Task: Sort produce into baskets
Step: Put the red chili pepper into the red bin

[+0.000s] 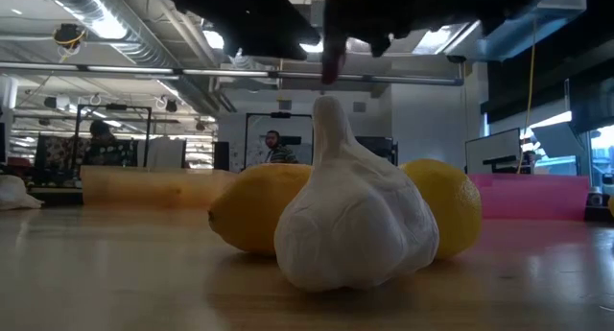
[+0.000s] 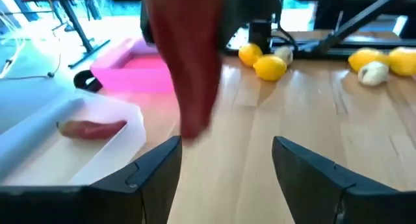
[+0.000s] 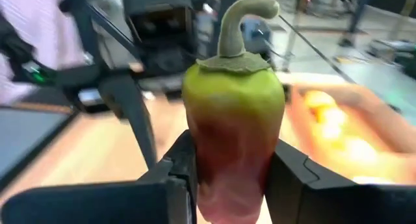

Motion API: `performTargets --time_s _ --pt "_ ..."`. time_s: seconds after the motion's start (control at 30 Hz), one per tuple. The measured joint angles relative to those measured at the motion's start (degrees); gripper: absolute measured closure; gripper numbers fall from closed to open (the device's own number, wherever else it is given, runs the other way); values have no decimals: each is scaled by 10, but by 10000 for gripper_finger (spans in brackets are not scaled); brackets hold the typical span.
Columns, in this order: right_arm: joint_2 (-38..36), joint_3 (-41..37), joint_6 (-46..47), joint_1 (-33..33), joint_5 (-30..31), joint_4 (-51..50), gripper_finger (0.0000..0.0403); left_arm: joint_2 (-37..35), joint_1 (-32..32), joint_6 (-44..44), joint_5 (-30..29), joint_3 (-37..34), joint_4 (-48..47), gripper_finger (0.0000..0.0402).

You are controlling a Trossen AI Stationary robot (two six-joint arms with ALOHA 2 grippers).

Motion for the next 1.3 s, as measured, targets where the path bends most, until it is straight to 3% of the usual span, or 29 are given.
performTargets --time_s 0.33,0.53,0.67,0.9,1.3 --pt "-147 0 -23 -49 175 -289 292 -16 -6 -85 -3 0 -114 176" --pt "-167 0 -23 -132 285 -436 291 -16 0 -116 -11 0 -151 176" --pt "-158 -7 -19 -213 278 -463 291 -16 3 -117 -13 0 -152 176" --pt "-123 -40 10 -345 204 -465 290 -16 3 -118 -13 0 -152 176" --pt "-36 -47 76 -455 105 -474 290 -16 1 -118 -13 0 -152 176"
